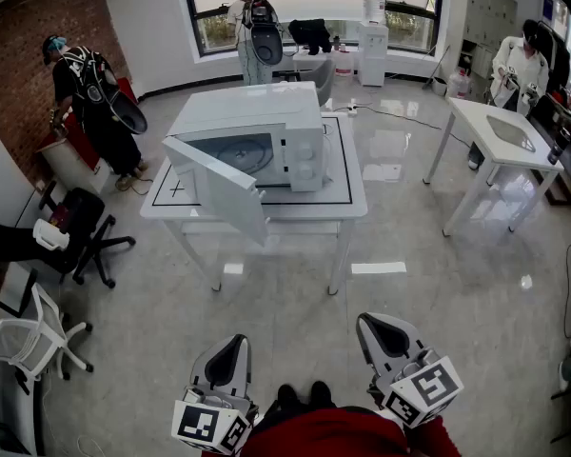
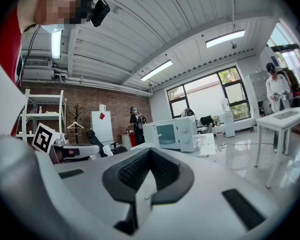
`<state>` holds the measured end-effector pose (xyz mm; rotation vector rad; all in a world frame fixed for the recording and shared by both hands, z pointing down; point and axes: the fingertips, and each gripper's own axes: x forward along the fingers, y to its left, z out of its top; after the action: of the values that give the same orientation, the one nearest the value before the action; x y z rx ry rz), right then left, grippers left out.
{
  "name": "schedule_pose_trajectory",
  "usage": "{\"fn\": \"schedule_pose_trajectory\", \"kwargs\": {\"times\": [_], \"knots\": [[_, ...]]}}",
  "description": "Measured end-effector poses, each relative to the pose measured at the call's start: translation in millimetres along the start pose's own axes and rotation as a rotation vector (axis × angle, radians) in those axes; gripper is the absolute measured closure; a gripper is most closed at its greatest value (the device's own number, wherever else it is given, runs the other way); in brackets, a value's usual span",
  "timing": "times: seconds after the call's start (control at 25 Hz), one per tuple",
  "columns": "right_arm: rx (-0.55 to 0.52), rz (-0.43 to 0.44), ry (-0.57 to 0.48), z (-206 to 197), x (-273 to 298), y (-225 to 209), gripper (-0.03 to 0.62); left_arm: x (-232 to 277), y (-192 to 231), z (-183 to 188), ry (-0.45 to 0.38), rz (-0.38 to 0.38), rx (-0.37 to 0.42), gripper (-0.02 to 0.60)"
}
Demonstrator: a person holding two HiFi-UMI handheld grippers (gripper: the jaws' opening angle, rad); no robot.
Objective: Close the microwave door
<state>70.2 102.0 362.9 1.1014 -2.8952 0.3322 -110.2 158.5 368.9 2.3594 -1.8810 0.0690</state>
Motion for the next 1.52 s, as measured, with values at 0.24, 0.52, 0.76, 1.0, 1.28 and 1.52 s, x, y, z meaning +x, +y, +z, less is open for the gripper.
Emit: {"fn": "schedule_pose_trajectory", "kwargs": {"times": [0.24,0.52,0.76,1.0,1.28,1.52], "knots": [[-0.003,0.003,0.000,0.7,0.3,-2.9,0.582,1.4,-0.3,-0.4,-0.001,0.008,-0.005,0.561],[-0.001,0.005,0.001,2.1,-0.5,-6.5,0.582,3.7,-3.4,0.3,0.001,0.008,-0.007,0.561],[0.027,0.020,-0.008,0.4,1.6,-9.3,0.582,7.8,-2.8,-3.3,0.007,0.007,-0.021,0.561],[0.039,0.008,0.007,-2.7,0.0,-21.5,0.582,17.5,-6.4,-9.1,0.025,0.006,-0.037,0.561],[0.027,0.011,0.008,0.5,-3.1,-36.9,0.582,32.9,-21.7,-9.0,0.034,0.002,-0.013,0.561],[-0.013,0.030,-0.001,9.6,4.9,-41.3,0.582,43.0,-27.2,-6.0,0.037,0.002,0.025,0.561]]}}
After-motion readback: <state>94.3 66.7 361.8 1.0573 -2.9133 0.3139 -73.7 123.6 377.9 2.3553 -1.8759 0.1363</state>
